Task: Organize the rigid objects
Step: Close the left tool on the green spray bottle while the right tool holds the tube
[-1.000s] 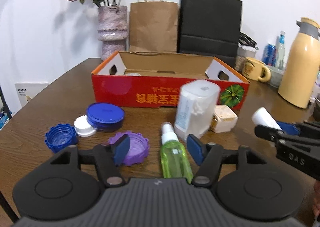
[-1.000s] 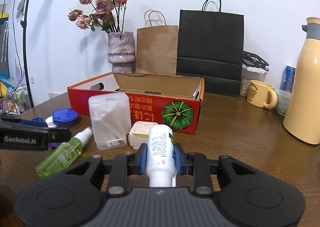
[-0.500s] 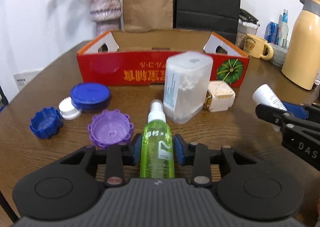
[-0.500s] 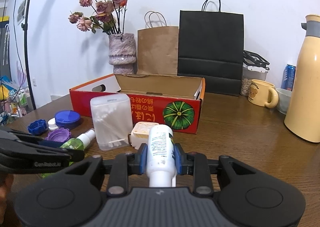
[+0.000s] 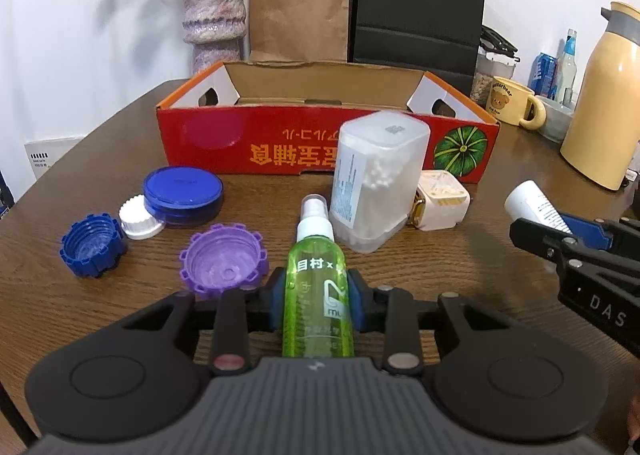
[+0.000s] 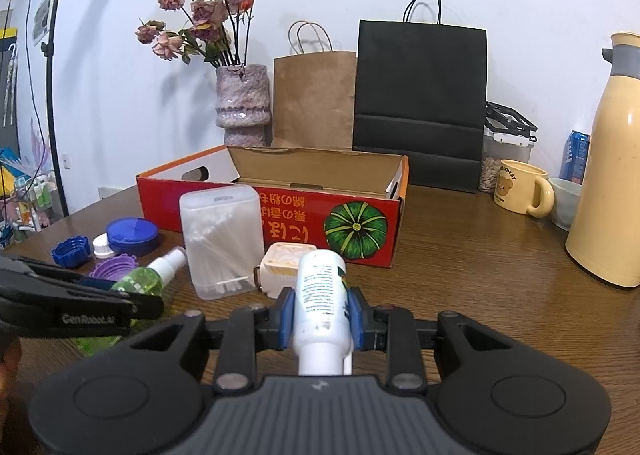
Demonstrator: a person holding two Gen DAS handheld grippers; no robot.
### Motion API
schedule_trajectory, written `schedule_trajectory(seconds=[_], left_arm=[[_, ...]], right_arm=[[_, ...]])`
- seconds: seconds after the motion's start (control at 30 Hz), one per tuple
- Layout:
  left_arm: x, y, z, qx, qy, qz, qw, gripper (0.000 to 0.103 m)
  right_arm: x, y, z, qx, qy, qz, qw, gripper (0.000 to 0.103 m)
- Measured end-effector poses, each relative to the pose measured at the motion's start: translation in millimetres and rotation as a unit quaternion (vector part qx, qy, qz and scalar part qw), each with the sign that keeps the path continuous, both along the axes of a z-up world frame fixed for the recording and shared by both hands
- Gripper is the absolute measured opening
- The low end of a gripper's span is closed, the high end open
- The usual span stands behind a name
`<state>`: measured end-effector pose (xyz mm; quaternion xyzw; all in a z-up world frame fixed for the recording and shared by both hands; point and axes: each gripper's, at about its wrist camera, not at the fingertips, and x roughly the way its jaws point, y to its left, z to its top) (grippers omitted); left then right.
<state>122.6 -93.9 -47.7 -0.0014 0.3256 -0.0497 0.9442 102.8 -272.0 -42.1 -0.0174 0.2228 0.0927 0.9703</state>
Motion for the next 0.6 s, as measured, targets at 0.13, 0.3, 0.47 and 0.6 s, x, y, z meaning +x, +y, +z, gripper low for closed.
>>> schedule_trajectory(seconds=[0.13,0.3,0.47,0.6], left_arm=[[0,4,5,-0.002,-0.006,0.002,1.0000,0.032],[1,10,13,-0.006,-0.016,0.004,0.9998,0.032],[3,17,24,-0.013,-0.027,0.003,0.9996,0.032],[5,22,33,-0.016,-0.037,0.004,0.9992,0.032]], right_arm=[[0,1,1,-0.004,-0.003,-0.004,1.000,0.027],[1,2,7,-0.003,-0.008,-0.006,1.000,0.027],[5,5,14,-0.003,-0.014,-0.005,1.000,0.027],[10,9,21,-0.003,-0.020,-0.004,1.000,0.027]])
